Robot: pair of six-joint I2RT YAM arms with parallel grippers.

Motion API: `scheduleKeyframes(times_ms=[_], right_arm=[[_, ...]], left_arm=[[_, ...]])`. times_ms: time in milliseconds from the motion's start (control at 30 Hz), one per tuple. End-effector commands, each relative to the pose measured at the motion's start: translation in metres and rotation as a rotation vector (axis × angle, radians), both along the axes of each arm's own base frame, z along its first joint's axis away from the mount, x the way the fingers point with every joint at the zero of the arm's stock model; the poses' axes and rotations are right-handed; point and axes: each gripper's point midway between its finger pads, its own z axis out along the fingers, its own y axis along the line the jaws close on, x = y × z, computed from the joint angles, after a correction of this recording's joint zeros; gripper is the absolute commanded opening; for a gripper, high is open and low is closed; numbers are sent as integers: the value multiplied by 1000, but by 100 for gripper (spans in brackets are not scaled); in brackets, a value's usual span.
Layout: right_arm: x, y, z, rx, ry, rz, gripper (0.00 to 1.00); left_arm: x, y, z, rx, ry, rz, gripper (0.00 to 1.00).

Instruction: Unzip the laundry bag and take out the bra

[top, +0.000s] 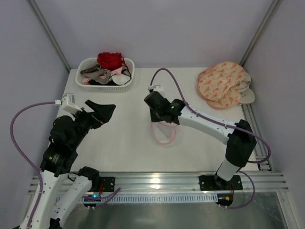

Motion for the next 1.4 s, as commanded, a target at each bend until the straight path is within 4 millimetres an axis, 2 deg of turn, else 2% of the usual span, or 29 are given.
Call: scheduleKeyframes(times_ms=[0, 67, 100, 167, 200, 233, 267, 333, 367, 433, 467, 533, 567, 600, 767, 800, 833, 900, 967, 1100, 1233, 1333, 1367], right_arm=[[-34, 49, -22, 187, 85, 221, 4], [-56, 64, -27, 249, 113, 298, 4], [-69, 60, -43, 235, 152, 312, 4], [-95, 65, -52, 255, 218, 371, 4], [-106, 56, -67, 226, 259, 365, 4], [-113, 52, -72, 218, 277, 355, 4], [-122, 42, -84, 197, 313, 334, 4], [-128, 31, -90, 174, 322, 310, 15], [-132, 25, -84, 179, 306, 308, 32], [-126, 20, -68, 204, 228, 293, 38], [-127, 17, -45, 263, 172, 312, 58], [-125, 22, -10, 366, 76, 343, 76], [-126, 16, 18, 427, 9, 354, 90], [-126, 13, 31, 446, -31, 361, 99], [-121, -21, 93, 462, -182, 306, 99], [-124, -32, 97, 441, -189, 298, 100], [-121, -39, 103, 436, -208, 271, 100], [-124, -51, 120, 464, -248, 259, 99], [-123, -62, 129, 473, -289, 231, 100], [-126, -82, 153, 508, -368, 206, 99], [-129, -97, 187, 542, -456, 213, 99], [-128, -105, 204, 536, -503, 205, 99], [-127, -106, 203, 512, -505, 211, 100]], left_arm=[[-3, 7, 0, 27, -3, 21, 99], [-3, 12, -1, 33, -4, 51, 99], [-3, 13, -2, 35, -5, 54, 99], [-4, 13, 0, 32, -7, 53, 99], [-4, 13, -1, 32, -6, 51, 99], [-4, 13, 0, 32, -7, 51, 100], [-3, 12, -1, 31, 0, 52, 100], [-3, 12, -1, 31, -2, 52, 100], [-3, 12, -1, 28, 1, 52, 99], [-4, 11, -1, 27, -1, 46, 99], [-4, 11, 1, 23, -6, 43, 99], [-4, 9, 4, 16, -18, 36, 99], [-7, 4, 5, 13, -22, 3, 99], [-9, 3, 8, 12, -37, -9, 100], [-18, -18, 11, 4, -81, -144, 99], [-19, -23, 14, -6, -102, -173, 100], [-21, -30, 8, -12, -91, -217, 99], [-26, -39, 9, -24, -102, -281, 99], [-30, -50, 9, -36, -109, -355, 99], [-32, -57, 2, -32, -96, -402, 100], [-39, -63, -6, -35, -100, -462, 99], [-39, -68, -14, -34, -82, -491, 99], [-36, -68, -19, -24, -66, -490, 100]])
